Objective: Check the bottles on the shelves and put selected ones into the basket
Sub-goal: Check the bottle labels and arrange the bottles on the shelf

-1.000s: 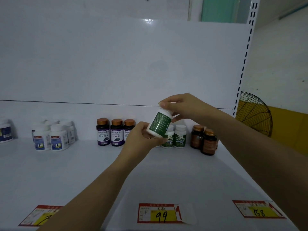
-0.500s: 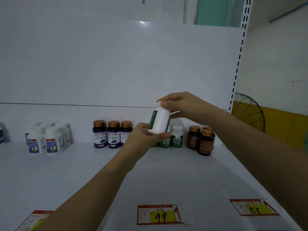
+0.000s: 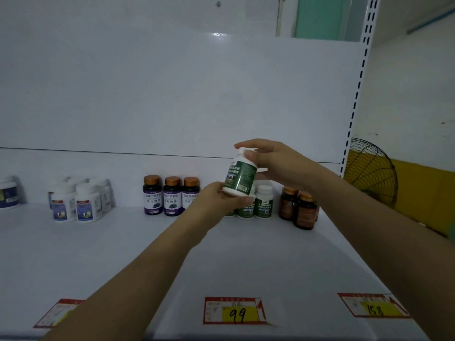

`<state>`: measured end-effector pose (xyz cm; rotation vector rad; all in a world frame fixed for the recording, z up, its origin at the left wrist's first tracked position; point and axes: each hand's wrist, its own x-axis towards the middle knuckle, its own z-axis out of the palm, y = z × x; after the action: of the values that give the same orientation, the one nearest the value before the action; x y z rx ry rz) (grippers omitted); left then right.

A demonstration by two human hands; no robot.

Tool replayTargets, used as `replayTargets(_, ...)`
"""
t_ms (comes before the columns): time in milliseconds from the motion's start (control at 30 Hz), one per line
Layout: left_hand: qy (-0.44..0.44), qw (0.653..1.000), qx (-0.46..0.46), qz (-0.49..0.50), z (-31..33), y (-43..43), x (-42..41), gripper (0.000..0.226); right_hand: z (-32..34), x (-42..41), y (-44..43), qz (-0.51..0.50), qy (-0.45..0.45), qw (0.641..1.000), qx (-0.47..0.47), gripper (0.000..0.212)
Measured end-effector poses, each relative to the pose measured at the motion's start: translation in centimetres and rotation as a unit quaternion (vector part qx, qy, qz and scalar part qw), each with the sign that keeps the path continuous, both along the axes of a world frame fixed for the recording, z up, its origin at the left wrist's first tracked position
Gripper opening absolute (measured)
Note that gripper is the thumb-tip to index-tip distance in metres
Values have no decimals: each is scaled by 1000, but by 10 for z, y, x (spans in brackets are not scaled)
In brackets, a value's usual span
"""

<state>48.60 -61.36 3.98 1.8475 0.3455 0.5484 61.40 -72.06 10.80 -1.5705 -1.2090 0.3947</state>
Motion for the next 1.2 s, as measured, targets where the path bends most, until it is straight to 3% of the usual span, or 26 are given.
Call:
replayTargets(133, -6, 1000, -4, -1, -3, 7, 1, 47, -3, 4, 5, 49, 59, 997, -11, 28)
replayTargets(300, -52, 995, -29, 76, -11, 3, 10, 51, -8, 3, 12, -20, -27, 996, -88, 43)
replayTargets(500, -44, 998, -46, 25, -12, 14, 17, 58, -11, 14, 13, -43, -29, 998, -29, 31)
replayTargets(633, -84, 996, -16, 18, -15, 14, 19, 52, -16, 7, 14, -45, -110, 993, -10, 36)
replayTargets(700, -110, 994, -9, 11, -17, 14, 20, 55, -17, 3, 13, -58, -179, 982, 11, 36)
replayTargets(833, -188, 980, 50, 50, -12, 19, 27, 57, -22, -6, 7, -44, -263, 952, 147, 38)
replayTargets(933, -226, 961, 120, 109, -2, 25, 34, 57, -34, -3, 8, -57, -420, 874, 238, 40)
replayTargets(1033, -235, 948, 167, 132, 0, 25, 40, 58, -45, 5, 8, -92, -482, 829, 270, 43)
replayTargets(1133, -239, 946, 181, 124, 1, 27, 41, 58, -46, 8, 8, -101, -491, 820, 277, 42)
replayTargets(1200, -231, 953, 172, 96, 5, 31, 38, 58, -38, 6, 6, -86, -448, 846, 276, 42)
